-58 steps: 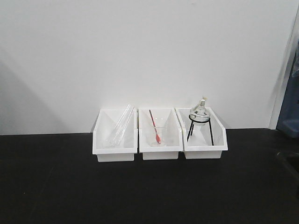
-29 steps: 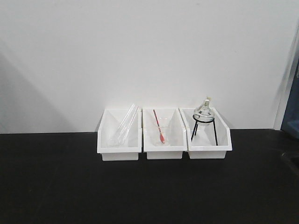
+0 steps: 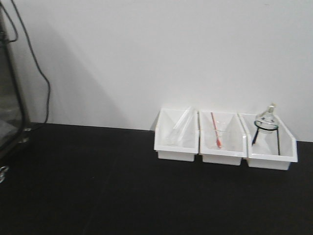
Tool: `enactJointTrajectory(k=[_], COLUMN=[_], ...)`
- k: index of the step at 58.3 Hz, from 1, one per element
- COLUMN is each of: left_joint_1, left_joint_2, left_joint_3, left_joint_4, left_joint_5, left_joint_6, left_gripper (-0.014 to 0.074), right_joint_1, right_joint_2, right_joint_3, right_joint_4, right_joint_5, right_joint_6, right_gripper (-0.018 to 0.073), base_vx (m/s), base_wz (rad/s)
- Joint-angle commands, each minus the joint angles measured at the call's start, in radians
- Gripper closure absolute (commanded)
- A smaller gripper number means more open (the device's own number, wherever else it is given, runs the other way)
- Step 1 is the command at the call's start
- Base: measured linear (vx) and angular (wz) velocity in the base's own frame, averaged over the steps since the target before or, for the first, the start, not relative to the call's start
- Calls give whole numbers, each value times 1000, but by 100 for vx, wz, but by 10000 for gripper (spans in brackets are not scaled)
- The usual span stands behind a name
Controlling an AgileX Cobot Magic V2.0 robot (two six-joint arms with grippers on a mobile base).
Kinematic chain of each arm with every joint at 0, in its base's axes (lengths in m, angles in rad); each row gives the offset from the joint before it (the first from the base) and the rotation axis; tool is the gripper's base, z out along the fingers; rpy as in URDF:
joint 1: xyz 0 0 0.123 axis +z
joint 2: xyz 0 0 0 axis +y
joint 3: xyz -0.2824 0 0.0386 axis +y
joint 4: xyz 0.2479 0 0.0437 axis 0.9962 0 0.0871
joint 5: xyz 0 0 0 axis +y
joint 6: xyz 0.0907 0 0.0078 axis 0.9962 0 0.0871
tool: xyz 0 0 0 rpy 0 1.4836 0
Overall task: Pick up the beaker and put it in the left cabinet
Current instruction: 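Hold the beaker in the right gripper while the base turns away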
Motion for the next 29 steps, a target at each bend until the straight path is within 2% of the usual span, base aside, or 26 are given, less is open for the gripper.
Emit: enactJointTrajectory(k=[1,29], left_joint_1=[-4,-4], left_joint_2=[-19,-19], left_joint_3=[16,16], left_joint_4=[-8,-8], left_joint_5=[-84,-84], left_joint_6=[-3,-3], left_gripper=[596,596], right_joint_1=[0,0], right_joint_2=[1,1], right_joint_3=[-30,-30], right_joint_4=[-25,-25], right_joint_5=[-72,-72], right_joint_6=[-9,-9], right_gripper=[565,565], base_vx=[-16,-13], base_wz=[58,55])
